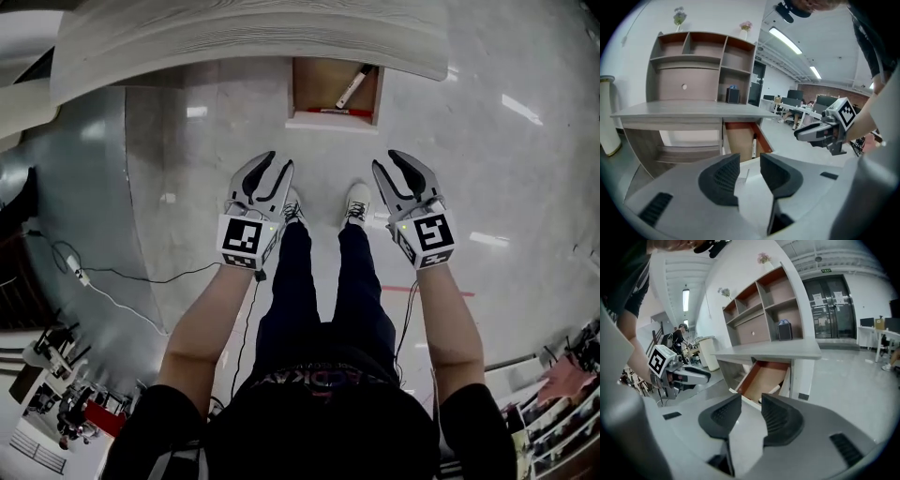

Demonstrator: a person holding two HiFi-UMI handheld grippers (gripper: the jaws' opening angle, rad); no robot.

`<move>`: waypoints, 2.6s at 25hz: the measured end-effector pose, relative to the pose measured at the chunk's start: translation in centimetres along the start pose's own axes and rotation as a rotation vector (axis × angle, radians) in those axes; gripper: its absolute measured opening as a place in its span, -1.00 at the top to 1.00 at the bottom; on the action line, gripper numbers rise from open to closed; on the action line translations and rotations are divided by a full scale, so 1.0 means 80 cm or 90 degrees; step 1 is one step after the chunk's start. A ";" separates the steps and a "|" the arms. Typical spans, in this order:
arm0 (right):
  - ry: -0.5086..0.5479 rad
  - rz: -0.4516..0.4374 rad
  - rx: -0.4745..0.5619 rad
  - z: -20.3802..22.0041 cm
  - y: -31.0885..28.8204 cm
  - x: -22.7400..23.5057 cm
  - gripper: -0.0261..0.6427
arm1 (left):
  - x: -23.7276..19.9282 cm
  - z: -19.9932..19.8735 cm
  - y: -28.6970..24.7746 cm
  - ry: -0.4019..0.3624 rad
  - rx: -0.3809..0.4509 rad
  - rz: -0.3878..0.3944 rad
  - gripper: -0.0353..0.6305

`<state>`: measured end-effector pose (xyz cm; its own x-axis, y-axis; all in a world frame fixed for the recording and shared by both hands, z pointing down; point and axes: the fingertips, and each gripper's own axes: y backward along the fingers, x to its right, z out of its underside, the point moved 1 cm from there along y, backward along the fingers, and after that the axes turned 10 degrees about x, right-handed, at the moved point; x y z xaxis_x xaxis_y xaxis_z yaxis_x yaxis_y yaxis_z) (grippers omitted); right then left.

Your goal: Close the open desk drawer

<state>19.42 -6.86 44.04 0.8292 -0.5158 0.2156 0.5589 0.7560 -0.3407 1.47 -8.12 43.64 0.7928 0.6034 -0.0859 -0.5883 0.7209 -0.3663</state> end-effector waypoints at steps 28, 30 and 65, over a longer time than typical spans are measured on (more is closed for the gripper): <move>0.078 0.011 -0.091 0.212 -0.221 -0.047 0.15 | -0.164 0.207 -0.062 -0.088 0.002 0.033 -0.06; 0.069 0.019 -0.083 0.206 -0.225 -0.044 0.15 | -0.163 0.200 -0.065 -0.086 0.010 0.033 -0.06; -0.055 0.126 0.025 0.122 -0.224 -0.026 0.23 | -0.168 0.109 -0.079 -0.017 0.080 -0.029 0.15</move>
<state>7.85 -15.38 58.65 0.9197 -0.3209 0.2260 0.3840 0.8552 -0.3482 -6.87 -17.86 55.20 0.8159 0.5764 -0.0459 -0.5680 0.7841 -0.2502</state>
